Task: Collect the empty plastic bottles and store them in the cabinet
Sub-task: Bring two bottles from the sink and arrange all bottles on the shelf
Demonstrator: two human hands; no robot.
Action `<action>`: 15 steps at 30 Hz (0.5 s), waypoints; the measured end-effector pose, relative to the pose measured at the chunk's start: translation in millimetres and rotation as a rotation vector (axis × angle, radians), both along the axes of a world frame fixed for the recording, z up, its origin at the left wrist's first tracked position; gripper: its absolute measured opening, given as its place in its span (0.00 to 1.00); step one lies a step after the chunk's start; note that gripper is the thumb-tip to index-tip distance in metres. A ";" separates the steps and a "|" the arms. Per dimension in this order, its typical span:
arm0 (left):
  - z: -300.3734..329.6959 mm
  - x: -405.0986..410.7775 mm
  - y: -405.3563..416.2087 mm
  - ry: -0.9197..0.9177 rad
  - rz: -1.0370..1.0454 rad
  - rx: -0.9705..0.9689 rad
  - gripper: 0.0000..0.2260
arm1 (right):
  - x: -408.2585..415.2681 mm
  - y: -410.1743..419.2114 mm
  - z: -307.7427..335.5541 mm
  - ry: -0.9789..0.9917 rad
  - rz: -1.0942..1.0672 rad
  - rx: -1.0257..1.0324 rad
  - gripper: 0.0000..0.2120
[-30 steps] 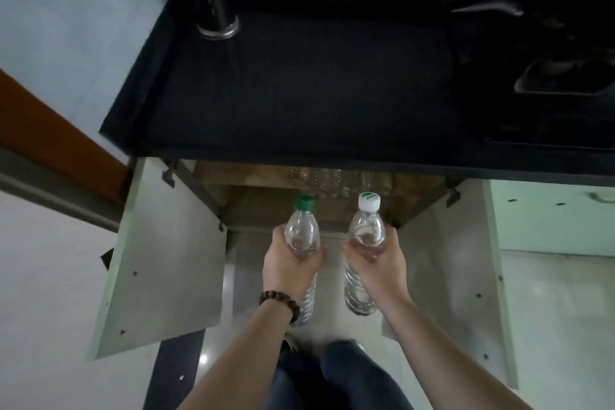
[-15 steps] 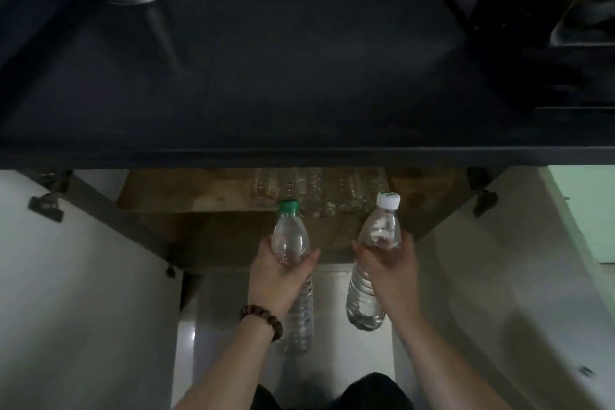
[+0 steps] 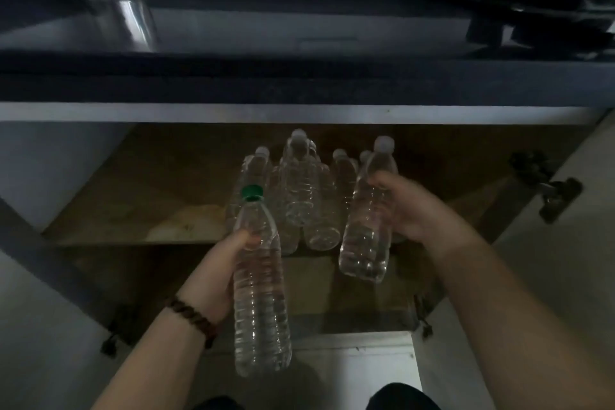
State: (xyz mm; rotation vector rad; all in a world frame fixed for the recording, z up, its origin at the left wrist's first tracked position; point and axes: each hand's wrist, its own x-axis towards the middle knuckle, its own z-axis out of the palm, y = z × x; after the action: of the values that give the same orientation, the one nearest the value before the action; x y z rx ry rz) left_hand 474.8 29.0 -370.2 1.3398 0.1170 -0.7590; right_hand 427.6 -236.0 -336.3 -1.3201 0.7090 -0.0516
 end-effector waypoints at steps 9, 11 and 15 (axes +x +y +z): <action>23.8 16.7 -4.9 -0.062 -0.034 0.229 0.31 | 60.7 -13.8 13.6 0.157 0.098 -0.609 0.29; 33.8 24.8 -13.3 -0.153 0.079 0.347 0.32 | 67.7 -10.7 15.4 0.190 0.123 -0.673 0.26; 59.0 56.3 -30.8 -0.179 0.161 0.312 0.27 | 76.1 -8.1 15.4 0.230 0.227 -0.794 0.18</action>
State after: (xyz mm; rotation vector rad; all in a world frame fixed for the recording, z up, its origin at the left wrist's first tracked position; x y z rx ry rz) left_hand 531.1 -1.8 -311.2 1.6666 0.2047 -0.4946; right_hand 503.7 -244.1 -320.9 -2.1880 0.7582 0.0052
